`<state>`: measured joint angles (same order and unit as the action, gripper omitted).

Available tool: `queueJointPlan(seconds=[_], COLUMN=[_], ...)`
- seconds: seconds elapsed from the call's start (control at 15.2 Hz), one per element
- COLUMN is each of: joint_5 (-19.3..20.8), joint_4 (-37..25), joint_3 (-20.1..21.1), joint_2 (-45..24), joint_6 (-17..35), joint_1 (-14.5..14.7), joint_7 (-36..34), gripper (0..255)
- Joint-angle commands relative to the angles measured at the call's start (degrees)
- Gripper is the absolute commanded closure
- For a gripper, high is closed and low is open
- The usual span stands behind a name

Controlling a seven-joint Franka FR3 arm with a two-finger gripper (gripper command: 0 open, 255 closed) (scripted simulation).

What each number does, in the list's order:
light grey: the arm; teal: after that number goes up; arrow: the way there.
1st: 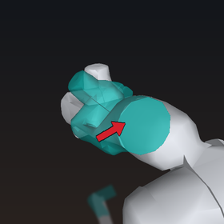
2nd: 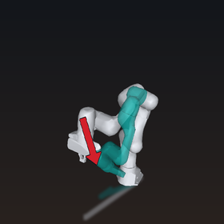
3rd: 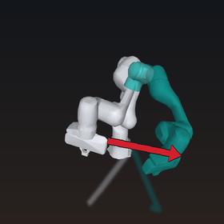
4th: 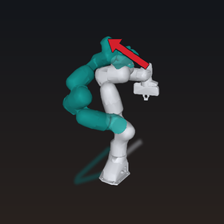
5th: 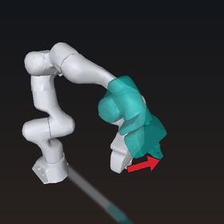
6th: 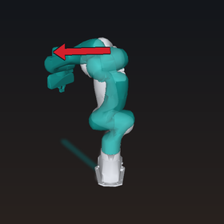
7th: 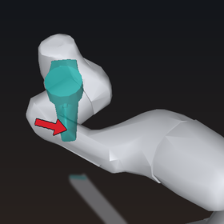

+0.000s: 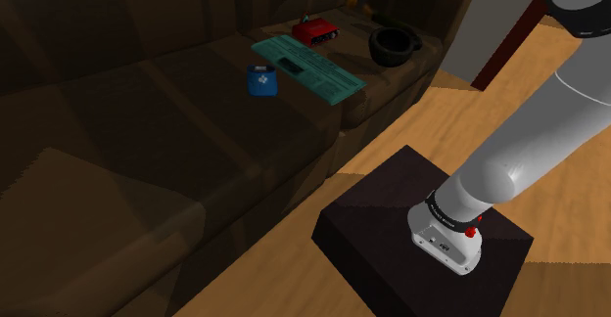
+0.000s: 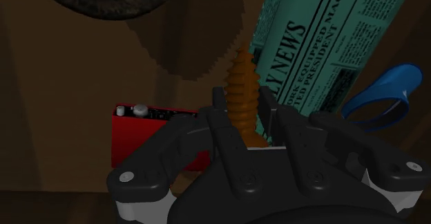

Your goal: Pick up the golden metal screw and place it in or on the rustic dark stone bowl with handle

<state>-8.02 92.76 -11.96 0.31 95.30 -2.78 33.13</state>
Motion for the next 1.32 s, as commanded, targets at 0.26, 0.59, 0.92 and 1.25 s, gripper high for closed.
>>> queueJointPlan(seconds=[0.26, 0.59, 0.92, 1.25], joint_5=[0.7, 1.2, 1.4, 1.5], joint_4=[3.9, 5.1, 8.8, 13.0], joint_3=[-4.1, -7.6, -8.5, -8.5], joint_2=[3.5, 4.8, 5.4, 5.8], joint_6=[-0.6, -1.5, 1.3, 5.2], joint_1=[-3.8, -6.8, -7.6, -7.6], joint_7=[7.8, 14.3, 16.2, 16.6], gripper=[255, 255, 255, 255])
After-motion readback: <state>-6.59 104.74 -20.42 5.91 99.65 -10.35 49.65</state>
